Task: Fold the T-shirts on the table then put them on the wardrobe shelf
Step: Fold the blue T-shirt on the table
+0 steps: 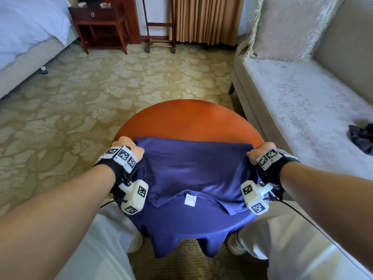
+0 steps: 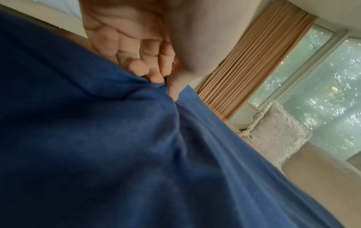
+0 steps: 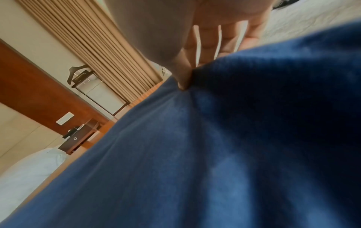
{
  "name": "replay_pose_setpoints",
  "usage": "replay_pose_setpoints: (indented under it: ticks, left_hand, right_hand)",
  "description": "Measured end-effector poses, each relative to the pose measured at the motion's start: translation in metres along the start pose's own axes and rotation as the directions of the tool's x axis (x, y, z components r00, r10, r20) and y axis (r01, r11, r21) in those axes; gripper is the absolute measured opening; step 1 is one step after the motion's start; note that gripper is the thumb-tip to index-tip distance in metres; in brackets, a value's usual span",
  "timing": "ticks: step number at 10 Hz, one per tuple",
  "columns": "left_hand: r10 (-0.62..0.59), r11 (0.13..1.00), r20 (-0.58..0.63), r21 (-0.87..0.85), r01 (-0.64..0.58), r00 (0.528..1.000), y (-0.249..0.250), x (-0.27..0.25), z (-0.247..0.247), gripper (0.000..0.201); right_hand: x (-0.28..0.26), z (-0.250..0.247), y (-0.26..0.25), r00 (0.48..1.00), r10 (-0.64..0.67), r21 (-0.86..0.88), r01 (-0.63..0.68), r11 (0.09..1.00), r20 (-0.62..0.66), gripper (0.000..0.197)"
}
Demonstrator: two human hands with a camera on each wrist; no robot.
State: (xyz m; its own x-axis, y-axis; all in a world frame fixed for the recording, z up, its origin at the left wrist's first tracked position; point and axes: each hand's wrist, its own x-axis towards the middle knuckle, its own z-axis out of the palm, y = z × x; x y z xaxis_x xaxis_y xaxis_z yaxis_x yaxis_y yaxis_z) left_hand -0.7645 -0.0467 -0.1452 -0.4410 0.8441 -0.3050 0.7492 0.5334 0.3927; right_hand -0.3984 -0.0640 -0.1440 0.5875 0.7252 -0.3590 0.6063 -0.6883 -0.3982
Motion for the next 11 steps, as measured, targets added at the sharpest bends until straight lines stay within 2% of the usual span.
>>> replay_pose_setpoints:
  ticks: [1,2,3,4,5,6,7,8,9,10,11]
  left_hand:
    - [-0.011,0.998,-0.029,-0.061,0.009,1.0,-0.004,0.024,0.004,0.022]
    - [-0.011,0.994,-0.051,-0.11,0.005,0.999,0.002,0.034,0.002,0.035]
    - [-0.046,0.991,0.003,-0.126,0.046,0.999,0.012,0.044,-0.004,0.031]
    - [-0.009,0.978,0.044,-0.208,0.018,0.999,0.027,0.041,-0.011,0.05]
    - [0.09,0.979,0.033,-0.186,-0.082,0.995,0.035,0.047,-0.013,0.064]
    - [0.126,0.985,0.06,-0.126,-0.118,0.99,0.033,0.053,-0.011,0.045]
    - [0.136,0.989,0.06,-0.062,-0.132,0.989,0.037,0.055,-0.007,0.015]
    - [0.119,0.989,0.009,-0.092,-0.118,0.993,0.043,0.061,-0.007,0.01]
    - [0.107,0.992,-0.032,-0.058,-0.109,0.994,0.05,0.075,-0.009,0.026]
    - [0.102,0.992,-0.039,-0.065,-0.105,0.994,0.056,0.092,-0.012,0.034]
    - [0.109,0.989,-0.048,-0.095,-0.113,0.993,0.064,0.101,-0.014,0.04]
  right_hand:
    - [0.003,0.003,-0.008,0.999,0.004,0.012,-0.003,1.0,-0.05,0.038]
    - [0.006,0.004,-0.022,0.998,-0.025,0.019,0.026,0.999,-0.052,0.038]
    - [0.014,0.004,-0.035,0.996,-0.063,0.044,0.065,0.997,-0.056,0.043]
    - [0.021,0.004,-0.049,0.995,-0.097,0.077,0.099,0.992,-0.029,0.057]
    - [0.028,0.007,-0.058,0.986,-0.165,-0.005,0.165,0.986,0.026,0.061]
    - [0.032,0.009,-0.062,0.982,-0.178,-0.037,0.181,0.983,0.07,0.046]
    - [0.034,0.007,-0.062,0.985,-0.153,-0.017,0.155,0.988,0.078,0.025]
    - [0.044,0.009,-0.066,0.989,-0.14,-0.02,0.141,0.99,0.048,0.021]
    - [0.056,0.009,-0.075,0.987,-0.15,-0.019,0.151,0.988,0.053,0.034]
    - [0.073,0.008,-0.091,0.982,-0.169,-0.026,0.172,0.985,0.078,0.038]
    - [0.067,0.006,-0.107,0.987,-0.159,-0.074,0.16,0.984,0.021,0.033]
